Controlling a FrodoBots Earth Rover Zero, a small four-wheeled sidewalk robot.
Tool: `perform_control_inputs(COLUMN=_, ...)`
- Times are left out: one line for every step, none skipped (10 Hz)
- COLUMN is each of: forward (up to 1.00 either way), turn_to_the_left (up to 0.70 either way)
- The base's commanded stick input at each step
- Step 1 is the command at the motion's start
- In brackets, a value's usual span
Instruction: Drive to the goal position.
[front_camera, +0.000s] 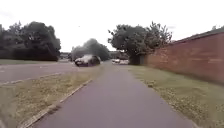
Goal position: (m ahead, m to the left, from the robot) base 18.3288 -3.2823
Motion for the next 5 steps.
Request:
perform_control_inputs(forward=1.0, turn_to_the_left=-0.24)
perform_control_inputs(forward=1.0, turn_to_the_left=-0.38)
perform_control_inputs(forward=1.0, turn_to_the_left=-0.39)
perform_control_inputs(forward=1.0, turn_to_the_left=0.0)
perform_control_inputs(forward=1.0, turn_to_the_left=0.0)
